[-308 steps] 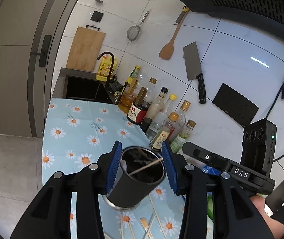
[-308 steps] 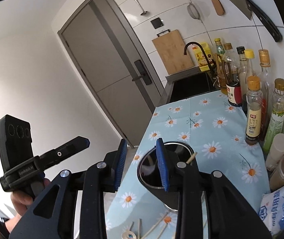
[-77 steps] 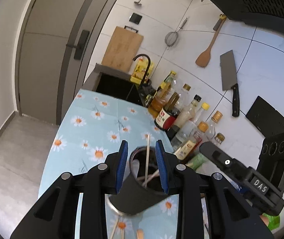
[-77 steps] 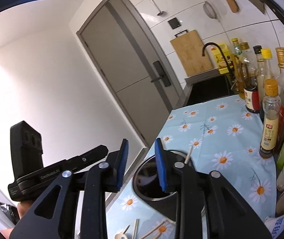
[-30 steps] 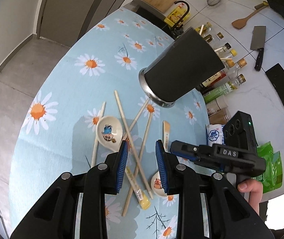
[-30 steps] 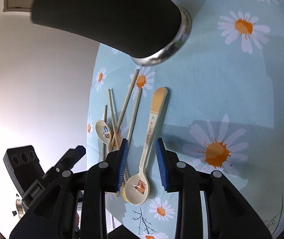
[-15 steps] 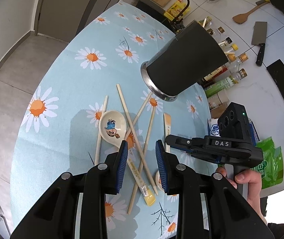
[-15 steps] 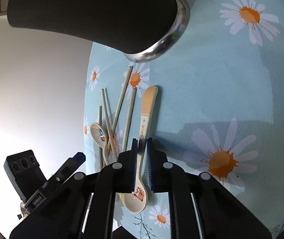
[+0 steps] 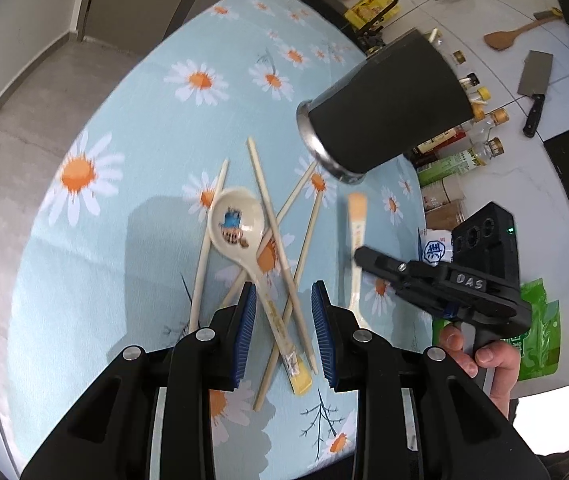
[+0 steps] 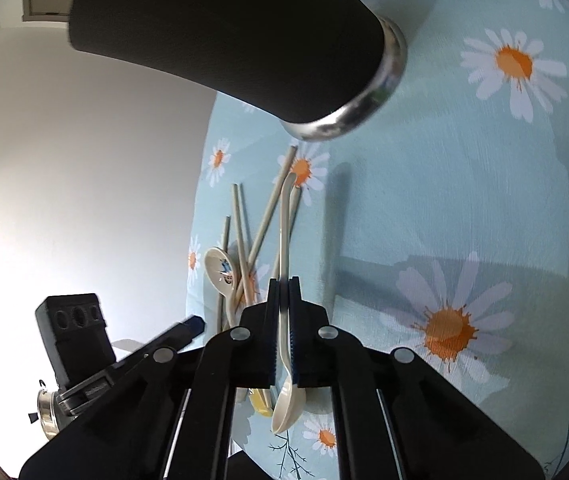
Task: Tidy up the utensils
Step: 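Lift the cream spoon with the right tool while the left tool closes on a white ceramic spoon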
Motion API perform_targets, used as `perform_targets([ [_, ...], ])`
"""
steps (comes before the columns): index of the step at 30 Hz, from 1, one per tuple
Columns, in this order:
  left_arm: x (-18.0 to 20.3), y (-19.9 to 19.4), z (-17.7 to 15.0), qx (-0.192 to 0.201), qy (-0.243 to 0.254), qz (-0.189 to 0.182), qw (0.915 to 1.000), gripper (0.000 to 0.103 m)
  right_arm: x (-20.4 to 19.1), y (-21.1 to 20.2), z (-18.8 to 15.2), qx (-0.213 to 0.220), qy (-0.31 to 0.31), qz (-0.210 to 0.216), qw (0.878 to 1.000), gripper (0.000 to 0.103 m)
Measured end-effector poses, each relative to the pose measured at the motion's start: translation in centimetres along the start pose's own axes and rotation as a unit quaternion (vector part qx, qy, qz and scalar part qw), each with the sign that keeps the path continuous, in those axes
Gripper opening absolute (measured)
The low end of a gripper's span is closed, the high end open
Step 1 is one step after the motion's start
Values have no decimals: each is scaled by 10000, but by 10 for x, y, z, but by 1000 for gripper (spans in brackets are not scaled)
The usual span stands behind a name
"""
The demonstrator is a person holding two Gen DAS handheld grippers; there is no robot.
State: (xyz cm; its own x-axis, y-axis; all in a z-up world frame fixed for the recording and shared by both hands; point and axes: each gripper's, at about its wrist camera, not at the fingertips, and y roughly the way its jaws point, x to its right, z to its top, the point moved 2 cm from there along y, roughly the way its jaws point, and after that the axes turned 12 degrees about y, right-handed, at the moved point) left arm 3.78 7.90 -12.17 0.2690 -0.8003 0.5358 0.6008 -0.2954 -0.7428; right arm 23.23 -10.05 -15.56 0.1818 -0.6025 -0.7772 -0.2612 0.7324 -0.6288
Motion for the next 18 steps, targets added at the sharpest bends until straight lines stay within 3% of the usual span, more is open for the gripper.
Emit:
perform_targets([
  [11,-9,23,-9,-345,-447,88,9984,28,-21,-14,-7,110,-556,103,9983,5],
  [18,-4,31,-4,-395,-407,51,9984,25,-25,-22,-11,130,-684,227,9973,5],
])
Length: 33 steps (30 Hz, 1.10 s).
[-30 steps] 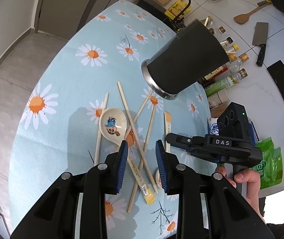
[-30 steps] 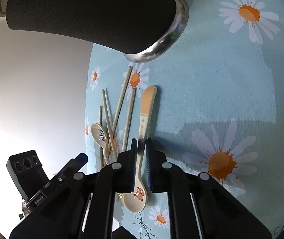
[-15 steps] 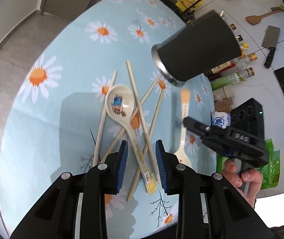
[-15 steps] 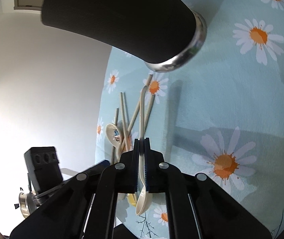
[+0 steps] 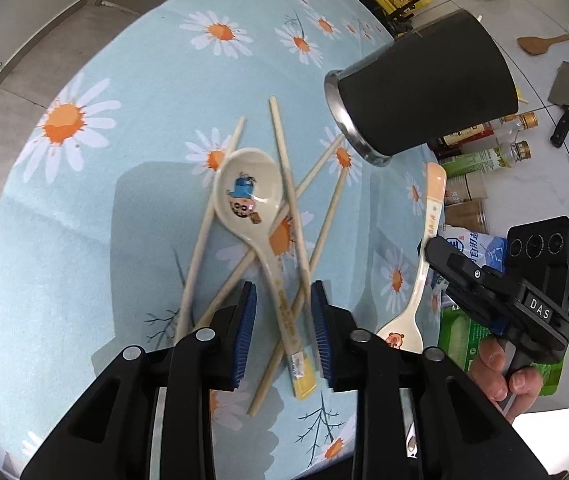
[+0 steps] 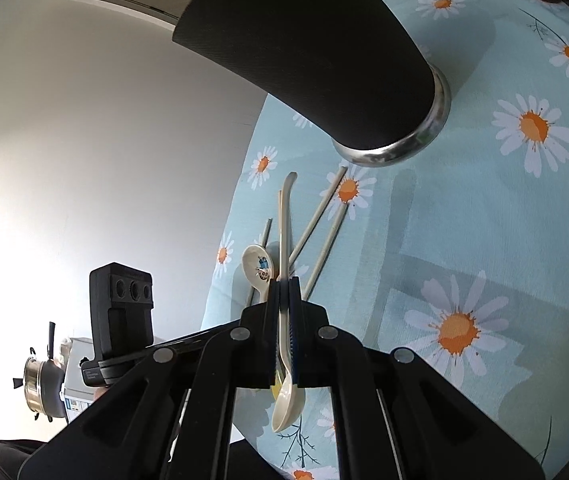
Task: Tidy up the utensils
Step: 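Lift the cream spoon with the right tool while the left tool closes on a white ceramic spoon, then carry both held spoons up toward the black holder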
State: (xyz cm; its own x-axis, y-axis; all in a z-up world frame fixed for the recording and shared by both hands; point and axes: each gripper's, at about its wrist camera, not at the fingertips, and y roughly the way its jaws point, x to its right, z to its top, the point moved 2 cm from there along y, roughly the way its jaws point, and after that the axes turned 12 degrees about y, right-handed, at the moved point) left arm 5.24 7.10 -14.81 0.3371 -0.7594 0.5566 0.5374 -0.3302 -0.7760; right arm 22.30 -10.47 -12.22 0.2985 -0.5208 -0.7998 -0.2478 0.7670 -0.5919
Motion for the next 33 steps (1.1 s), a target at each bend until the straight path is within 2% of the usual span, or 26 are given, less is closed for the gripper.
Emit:
perform_targets([
  [4,3,2,3,33,62,66,10000,24,1,-10,-5,-5,-41,9,10000,5],
  [6,3,3,3,19,82,128,9999,13,1,-12,-6,-3,-65,-3,10000,5],
  [17,5,4,5,171,301,207,9992,4,-8,-19,-13,127,-295,-154,9994,5],
  [24,8,-7,10,369,386,246,9983,3,-20,-23,-13,250,-524,-239,9980,5],
  [33,21,-25,22,743,583,29,9955,3,-43,-31,-17,526,-996,-543,9922,5],
])
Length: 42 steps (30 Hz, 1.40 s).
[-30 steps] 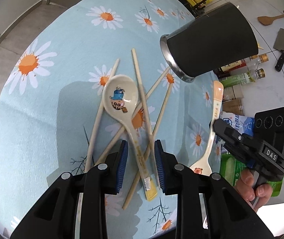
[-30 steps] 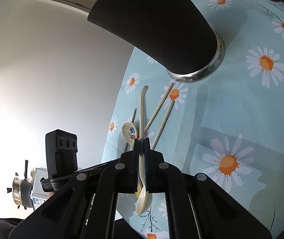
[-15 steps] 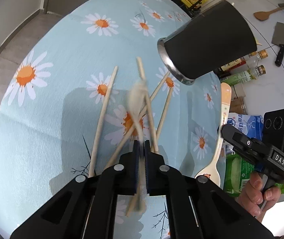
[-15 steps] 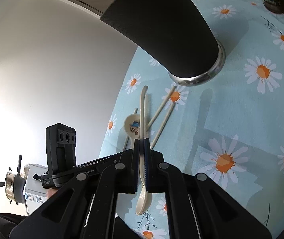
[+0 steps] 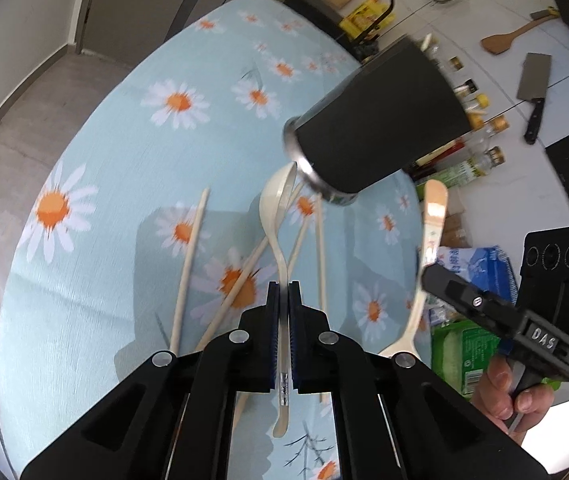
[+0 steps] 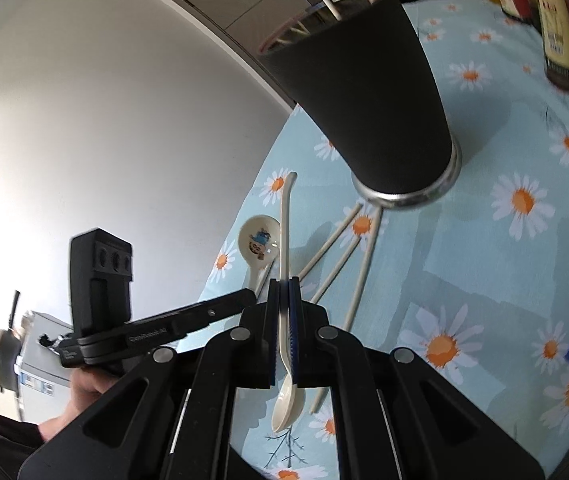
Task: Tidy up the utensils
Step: 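Carry both held spoons up toward the black holder, then lower the spoons into the black holder and open both tools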
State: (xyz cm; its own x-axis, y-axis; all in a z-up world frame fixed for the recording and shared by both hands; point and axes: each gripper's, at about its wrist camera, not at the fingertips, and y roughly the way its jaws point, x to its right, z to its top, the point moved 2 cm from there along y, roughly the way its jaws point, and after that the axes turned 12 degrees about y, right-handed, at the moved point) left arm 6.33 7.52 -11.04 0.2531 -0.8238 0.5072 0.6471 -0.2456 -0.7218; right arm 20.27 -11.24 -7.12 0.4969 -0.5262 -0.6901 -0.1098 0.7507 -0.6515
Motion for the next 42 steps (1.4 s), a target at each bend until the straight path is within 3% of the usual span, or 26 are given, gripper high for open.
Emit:
perform_targets([
  [9,31,-24,29,636,570,-140,9962,3,-25,-20,8,539,-541,-299,9966,5],
  [21,68,-54,62,1423,1376,-180,9800,3,-63,-44,28,1290,-1211,-514,9829,5],
  [27,79,-67,83,1895,1576,-215,9689,3,-75,-59,43,1848,-1339,-529,9722,6],
  [42,120,-75,139,2934,2391,-29,9256,3,-88,-79,91,2746,-1435,-691,9483,5],
])
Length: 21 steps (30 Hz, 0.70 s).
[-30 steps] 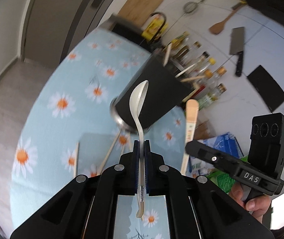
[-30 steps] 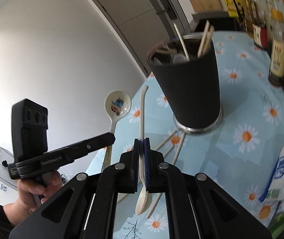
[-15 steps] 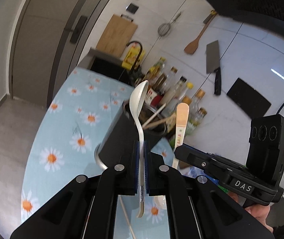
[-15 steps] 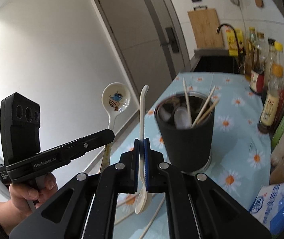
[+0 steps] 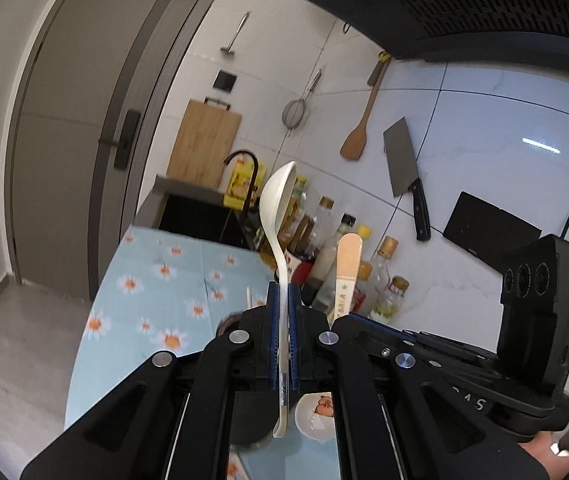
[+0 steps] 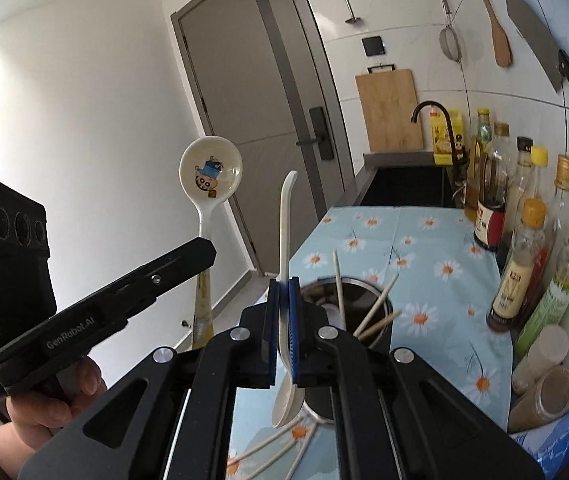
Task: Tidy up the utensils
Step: 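Lower the spoons into the black holder and open both tools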
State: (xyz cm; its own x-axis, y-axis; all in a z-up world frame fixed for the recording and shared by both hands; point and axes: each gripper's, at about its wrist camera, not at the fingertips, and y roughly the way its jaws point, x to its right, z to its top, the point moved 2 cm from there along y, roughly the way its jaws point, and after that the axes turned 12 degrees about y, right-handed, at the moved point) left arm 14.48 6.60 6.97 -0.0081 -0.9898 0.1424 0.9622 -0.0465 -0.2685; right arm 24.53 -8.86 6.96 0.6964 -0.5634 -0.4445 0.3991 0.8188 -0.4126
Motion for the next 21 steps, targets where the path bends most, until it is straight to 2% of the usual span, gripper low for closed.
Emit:
perform_targets([
  [4,-3,12,4,124,169,103,9997,3,6,8,12,117,33,5,9999,5],
  [8,-11,26,5,175,110,128,9997,3,13,16,19,195,98,-14,9998,5],
  [16,-17,46,9,342,45,-51,9994,3,23,22,38,600,215,78,9979,5],
  [21,-18,55,9,370,31,-141,9992,3,27,28,46,704,175,35,9974,5],
])
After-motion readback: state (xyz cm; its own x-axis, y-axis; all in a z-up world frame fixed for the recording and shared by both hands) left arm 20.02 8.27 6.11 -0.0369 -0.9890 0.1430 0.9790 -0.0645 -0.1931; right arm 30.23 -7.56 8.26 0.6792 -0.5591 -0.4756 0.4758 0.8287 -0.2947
